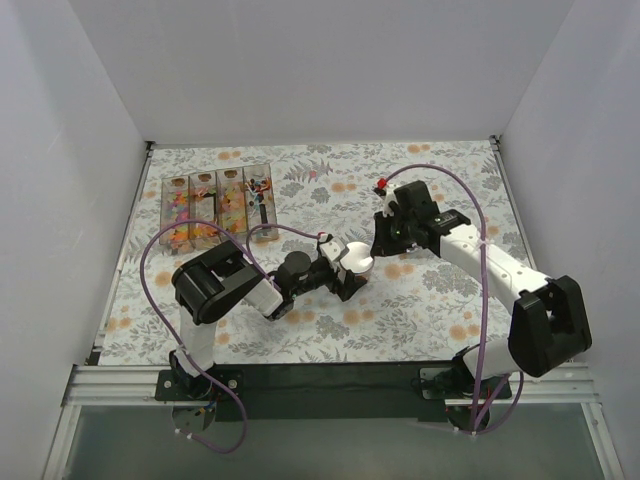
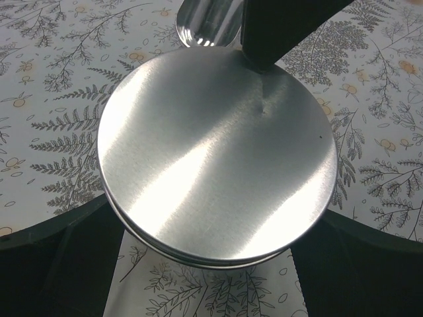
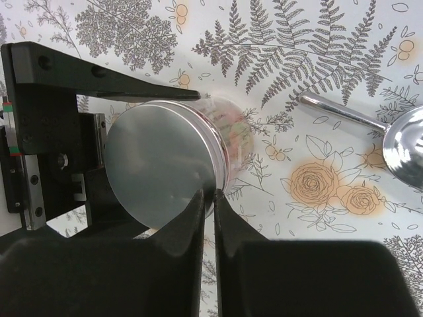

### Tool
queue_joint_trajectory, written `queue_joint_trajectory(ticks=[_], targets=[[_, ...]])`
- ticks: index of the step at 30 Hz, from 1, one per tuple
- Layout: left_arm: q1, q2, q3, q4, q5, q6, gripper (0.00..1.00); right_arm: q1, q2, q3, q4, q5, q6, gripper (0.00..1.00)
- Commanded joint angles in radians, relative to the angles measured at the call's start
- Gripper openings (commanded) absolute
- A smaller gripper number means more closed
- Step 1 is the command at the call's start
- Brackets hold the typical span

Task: Pack the candies
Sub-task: Screw the bottle lid onto the packing bottle.

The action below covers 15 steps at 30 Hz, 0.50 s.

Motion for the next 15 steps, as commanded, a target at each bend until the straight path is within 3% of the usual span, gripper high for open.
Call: queue_joint_trajectory(ticks=[1, 6, 15], targets=[[-0.015, 0.013, 0.016, 0.014, 0.032, -0.03, 0.75, 0.032, 0.025, -0.093, -0.049, -0.105, 0.068, 0.05], [-0.015, 0.012, 0.014, 0.016, 0.016, -0.044, 0.64, 0.04, -0.027, -0.154, -0.049, -0.14, 0.152, 0.03], [-0.017, -0.004, -0.006, 0.009, 0.0, -0.052, 0.64, 0.067, -0.105, -0.185, -0.08, -0.177, 0.208, 0.02]])
